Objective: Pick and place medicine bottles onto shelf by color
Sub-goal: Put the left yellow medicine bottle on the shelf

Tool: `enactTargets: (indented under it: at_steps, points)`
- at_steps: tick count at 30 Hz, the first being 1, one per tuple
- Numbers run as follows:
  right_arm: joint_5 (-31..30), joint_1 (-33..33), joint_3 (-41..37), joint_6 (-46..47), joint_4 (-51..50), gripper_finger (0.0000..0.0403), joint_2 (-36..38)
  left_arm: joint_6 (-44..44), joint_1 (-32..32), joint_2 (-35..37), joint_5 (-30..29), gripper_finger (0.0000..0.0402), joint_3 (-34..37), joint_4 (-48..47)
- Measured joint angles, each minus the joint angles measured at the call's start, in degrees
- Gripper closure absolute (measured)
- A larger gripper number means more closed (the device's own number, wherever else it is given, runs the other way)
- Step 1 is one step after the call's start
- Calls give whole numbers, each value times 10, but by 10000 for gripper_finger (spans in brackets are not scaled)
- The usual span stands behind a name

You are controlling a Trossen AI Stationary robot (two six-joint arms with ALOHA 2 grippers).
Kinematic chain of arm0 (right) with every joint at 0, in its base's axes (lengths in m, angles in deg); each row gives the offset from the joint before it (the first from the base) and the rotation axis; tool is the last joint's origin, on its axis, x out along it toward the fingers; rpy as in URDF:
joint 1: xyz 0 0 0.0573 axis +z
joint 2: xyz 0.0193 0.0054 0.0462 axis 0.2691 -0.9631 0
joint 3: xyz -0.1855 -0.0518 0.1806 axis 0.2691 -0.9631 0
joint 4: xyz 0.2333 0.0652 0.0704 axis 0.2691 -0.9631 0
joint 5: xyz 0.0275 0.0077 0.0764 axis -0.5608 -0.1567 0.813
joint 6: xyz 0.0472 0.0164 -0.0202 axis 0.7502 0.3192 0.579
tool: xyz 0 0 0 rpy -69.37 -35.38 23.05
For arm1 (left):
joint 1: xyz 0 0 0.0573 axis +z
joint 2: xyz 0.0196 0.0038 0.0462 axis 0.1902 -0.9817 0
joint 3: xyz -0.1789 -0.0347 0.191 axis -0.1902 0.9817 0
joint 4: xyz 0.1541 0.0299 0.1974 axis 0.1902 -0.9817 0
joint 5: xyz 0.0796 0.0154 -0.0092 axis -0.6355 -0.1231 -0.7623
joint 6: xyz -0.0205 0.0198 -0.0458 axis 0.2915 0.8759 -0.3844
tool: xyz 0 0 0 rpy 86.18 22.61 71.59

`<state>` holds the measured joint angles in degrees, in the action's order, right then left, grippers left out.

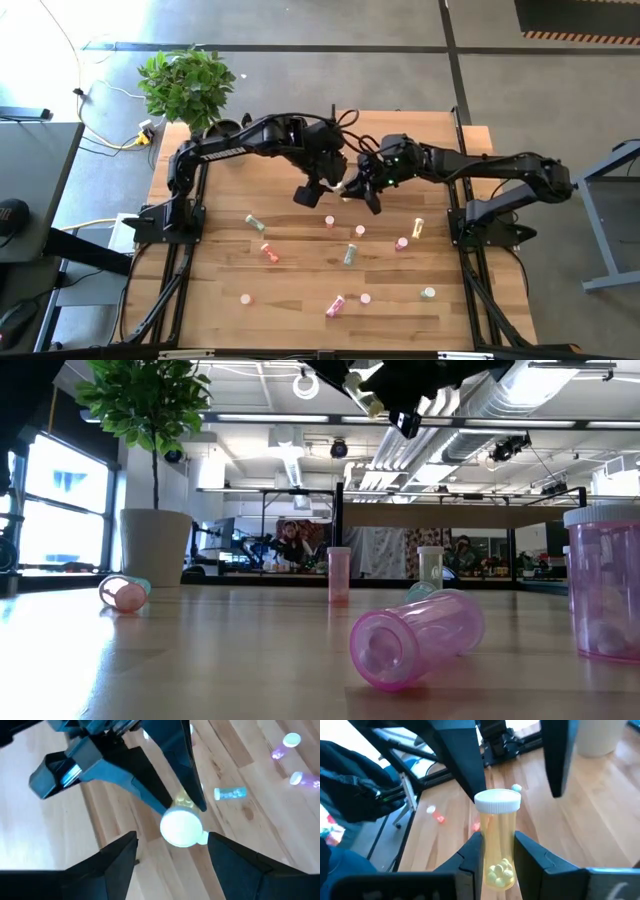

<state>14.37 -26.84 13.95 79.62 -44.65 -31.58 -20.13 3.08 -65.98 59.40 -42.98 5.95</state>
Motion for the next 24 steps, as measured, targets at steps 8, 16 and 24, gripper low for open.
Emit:
enactTargets:
  at_steps: [8, 16, 24]
  points:
    - [-87, 0, 0, -9, -68, 331, 74, 0, 9, 9, -26, 166, 0, -5]
    - [-297, -1, 0, -48, -84, 331, 185, 0, 28, 10, -32, 166, 0, -5]
    - [-490, -1, -21, -97, -66, 331, 243, 10, 41, 10, -49, 165, 0, -3]
